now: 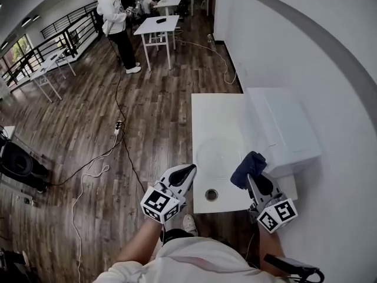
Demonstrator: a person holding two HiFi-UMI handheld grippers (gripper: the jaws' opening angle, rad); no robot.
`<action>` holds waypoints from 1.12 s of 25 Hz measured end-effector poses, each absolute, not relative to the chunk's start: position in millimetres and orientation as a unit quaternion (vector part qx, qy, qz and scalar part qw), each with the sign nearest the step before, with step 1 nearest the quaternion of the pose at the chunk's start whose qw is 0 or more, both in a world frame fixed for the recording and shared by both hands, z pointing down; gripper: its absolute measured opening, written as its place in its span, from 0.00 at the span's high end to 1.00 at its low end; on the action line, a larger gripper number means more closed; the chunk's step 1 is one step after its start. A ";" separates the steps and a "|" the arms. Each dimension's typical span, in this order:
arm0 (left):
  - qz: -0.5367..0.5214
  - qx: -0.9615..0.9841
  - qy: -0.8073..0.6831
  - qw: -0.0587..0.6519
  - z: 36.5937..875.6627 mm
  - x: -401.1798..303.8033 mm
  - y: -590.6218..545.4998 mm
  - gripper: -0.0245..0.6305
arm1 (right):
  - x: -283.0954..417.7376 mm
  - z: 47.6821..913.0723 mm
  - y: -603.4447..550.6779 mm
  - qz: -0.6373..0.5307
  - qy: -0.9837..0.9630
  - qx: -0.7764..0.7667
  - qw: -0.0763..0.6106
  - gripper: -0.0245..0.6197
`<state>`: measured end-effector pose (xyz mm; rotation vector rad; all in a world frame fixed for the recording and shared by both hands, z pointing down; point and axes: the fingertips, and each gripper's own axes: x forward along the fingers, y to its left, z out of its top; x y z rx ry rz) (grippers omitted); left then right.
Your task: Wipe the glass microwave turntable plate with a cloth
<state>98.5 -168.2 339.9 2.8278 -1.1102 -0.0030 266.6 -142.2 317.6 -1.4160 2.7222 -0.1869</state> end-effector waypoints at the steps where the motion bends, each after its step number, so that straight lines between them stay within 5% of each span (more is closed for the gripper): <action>1: -0.002 0.930 -0.365 0.048 337.4 99.6 -158.1 0.95 | 268.2 317.3 -131.9 -0.058 0.886 -0.460 0.033 0.87; 28: 0.008 0.948 -0.315 0.046 313.7 112.9 -28.5 0.95 | 266.3 305.3 -9.0 -0.050 0.873 -0.485 0.014 0.87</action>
